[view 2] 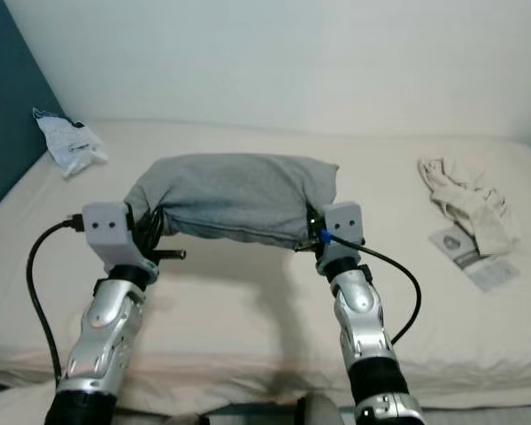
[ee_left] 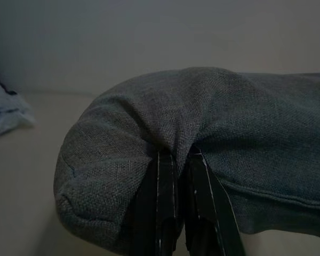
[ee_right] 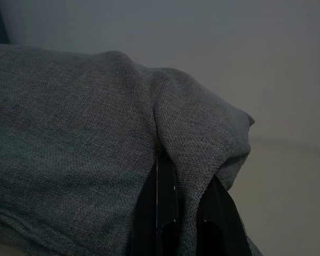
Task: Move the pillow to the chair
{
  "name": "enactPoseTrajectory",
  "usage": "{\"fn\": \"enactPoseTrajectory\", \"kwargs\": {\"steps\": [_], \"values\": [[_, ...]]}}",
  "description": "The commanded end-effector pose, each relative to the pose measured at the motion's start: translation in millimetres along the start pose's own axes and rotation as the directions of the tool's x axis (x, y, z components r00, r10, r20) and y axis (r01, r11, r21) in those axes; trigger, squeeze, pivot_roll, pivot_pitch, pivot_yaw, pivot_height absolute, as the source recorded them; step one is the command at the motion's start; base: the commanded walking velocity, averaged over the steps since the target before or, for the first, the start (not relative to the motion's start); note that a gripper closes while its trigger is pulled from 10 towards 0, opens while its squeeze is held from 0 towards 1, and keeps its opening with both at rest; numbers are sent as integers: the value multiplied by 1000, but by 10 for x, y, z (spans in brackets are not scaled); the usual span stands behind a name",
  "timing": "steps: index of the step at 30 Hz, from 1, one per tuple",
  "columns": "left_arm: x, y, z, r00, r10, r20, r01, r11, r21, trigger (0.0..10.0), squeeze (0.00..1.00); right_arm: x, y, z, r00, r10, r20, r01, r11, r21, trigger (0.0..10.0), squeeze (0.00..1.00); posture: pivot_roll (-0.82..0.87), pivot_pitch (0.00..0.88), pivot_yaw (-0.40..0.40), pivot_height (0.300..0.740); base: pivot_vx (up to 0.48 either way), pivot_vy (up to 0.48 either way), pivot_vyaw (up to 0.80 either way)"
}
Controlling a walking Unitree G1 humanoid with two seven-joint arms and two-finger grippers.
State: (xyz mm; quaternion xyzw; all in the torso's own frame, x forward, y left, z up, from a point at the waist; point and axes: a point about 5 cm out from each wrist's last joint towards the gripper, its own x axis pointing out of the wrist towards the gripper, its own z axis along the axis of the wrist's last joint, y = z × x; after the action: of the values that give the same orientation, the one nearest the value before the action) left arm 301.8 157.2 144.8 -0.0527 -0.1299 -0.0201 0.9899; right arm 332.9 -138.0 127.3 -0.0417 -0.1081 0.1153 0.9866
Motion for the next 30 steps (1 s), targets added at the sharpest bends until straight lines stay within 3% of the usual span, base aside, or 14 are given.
{"fn": "enactPoseTrajectory", "kwargs": {"steps": [1, 16, 25, 30], "values": [[-6, -36, 62, 999, -10, 31, 11, 1000, -16, 10000, 0, 35, 107, 69, 998, 49, 30, -49, 999, -2, 10000, 0, 43, 57, -36, 740, 0, 0, 0], [-131, 31, -67, 1000, 13, -19, -13, 1000, -1, 10000, 0, -48, 211, 6, 998, 68, 13, -69, 998, 15, 10000, 0, 48, 43, -31, 740, 0, 0, 0], [-152, 23, -68, 1000, 0, -27, -1, 1000, -6, 10000, 0, -82, 140, 17, 1000, 14, 22, -14, 1000, 1, 10000, 0, 42, 33, -27, 740, 0, 0, 0], [-161, 35, -78, 1000, -4, -28, 5, 999, 40, 10000, 0, -111, 112, -17, 1000, 5, -3, -5, 1000, 5, 10000, 0, 39, 35, -23, 740, 0, 0, 0]]}}
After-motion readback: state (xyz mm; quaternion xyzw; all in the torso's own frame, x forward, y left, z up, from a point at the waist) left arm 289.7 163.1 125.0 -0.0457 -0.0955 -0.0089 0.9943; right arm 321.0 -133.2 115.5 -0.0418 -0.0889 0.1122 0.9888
